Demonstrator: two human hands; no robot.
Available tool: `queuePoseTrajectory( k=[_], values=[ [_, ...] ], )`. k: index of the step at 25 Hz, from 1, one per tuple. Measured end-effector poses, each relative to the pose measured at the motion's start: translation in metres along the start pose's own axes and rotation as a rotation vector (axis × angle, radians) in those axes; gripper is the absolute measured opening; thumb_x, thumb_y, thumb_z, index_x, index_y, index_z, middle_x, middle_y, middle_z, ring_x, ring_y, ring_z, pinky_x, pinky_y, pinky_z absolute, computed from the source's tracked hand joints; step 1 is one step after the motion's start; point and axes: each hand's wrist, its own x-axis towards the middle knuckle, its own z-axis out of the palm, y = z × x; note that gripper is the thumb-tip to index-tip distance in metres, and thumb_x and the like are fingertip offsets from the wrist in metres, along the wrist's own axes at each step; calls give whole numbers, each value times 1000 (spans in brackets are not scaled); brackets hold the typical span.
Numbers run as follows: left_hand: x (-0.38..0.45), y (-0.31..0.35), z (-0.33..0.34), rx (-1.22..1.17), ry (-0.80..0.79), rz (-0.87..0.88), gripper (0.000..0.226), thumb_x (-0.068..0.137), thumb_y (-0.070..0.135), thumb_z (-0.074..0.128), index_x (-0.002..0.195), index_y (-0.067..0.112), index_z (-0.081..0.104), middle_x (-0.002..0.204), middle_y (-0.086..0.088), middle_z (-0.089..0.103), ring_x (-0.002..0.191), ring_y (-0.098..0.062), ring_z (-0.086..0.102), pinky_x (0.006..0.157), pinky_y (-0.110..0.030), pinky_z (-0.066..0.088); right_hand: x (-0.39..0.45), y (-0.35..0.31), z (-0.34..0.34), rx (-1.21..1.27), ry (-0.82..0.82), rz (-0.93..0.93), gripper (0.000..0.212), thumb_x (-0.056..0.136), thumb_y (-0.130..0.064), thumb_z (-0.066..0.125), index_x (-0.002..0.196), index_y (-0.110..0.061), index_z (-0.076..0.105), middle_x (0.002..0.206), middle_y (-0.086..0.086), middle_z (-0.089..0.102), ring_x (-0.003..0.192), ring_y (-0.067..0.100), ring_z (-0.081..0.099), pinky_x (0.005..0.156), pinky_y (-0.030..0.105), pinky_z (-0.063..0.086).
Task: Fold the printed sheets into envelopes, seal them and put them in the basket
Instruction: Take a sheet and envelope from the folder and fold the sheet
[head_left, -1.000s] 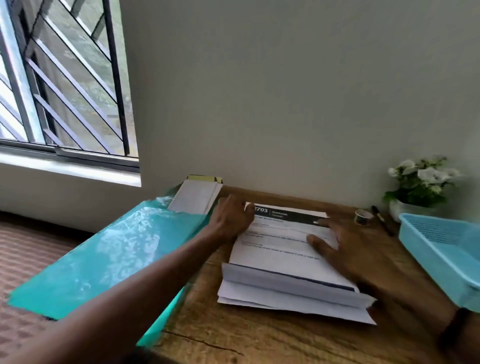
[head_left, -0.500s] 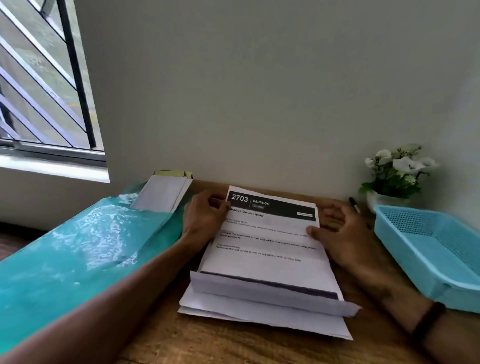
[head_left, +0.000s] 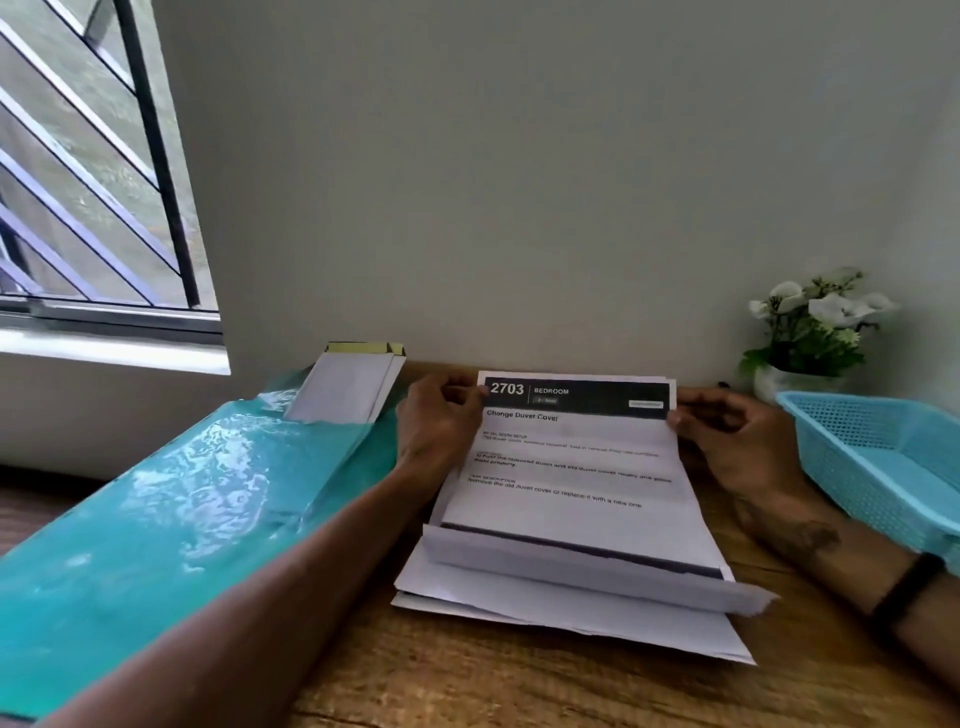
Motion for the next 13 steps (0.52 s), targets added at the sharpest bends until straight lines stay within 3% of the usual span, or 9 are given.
queuePoseTrajectory(
  k=[2, 5, 7, 10, 13],
  values=[
    [-1, 0, -1, 22, -7, 8, 21, 97, 32, 71, 114, 20, 77, 83, 20, 66, 73, 9, 60, 55, 4, 42, -3, 0, 2, 27, 28, -16, 25, 85, -25, 83, 94, -47, 76, 106, -10, 78, 100, 13, 74, 89, 43, 63],
    [-1, 3, -2, 45, -46, 33, 27, 98, 40, 70, 116, 22, 75, 93, 14, 70, 76, 9, 60, 54, -3, 45, -2, -2, 3, 164, 75, -20, 21, 87, -16, 81, 94, -35, 75, 104, -6, 78, 99, 16, 75, 82, 34, 64],
    [0, 7, -4, 41, -124, 47, 33, 96, 43, 71, 123, 24, 69, 97, 15, 71, 80, 7, 64, 62, -8, 46, -1, -5, 3, 265, 83, 11, 23, 88, -10, 79, 95, -31, 73, 104, -4, 77, 100, 19, 74, 77, 27, 63],
    [1, 9, -4, -21, -235, 5, 35, 95, 29, 74, 128, 24, 63, 108, 8, 75, 87, -5, 72, 67, -18, 58, 0, -5, 2, 341, 61, 58, 23, 88, -6, 77, 99, -26, 74, 105, 3, 78, 103, 24, 74, 85, 37, 61],
    [3, 15, -5, -199, -278, -97, 29, 95, 10, 72, 123, 14, 67, 110, -5, 78, 92, -19, 78, 82, -37, 66, 1, -7, 2, 375, 86, 64, 20, 90, -12, 77, 110, -18, 74, 106, 8, 79, 102, 28, 75, 91, 45, 61]
  ],
)
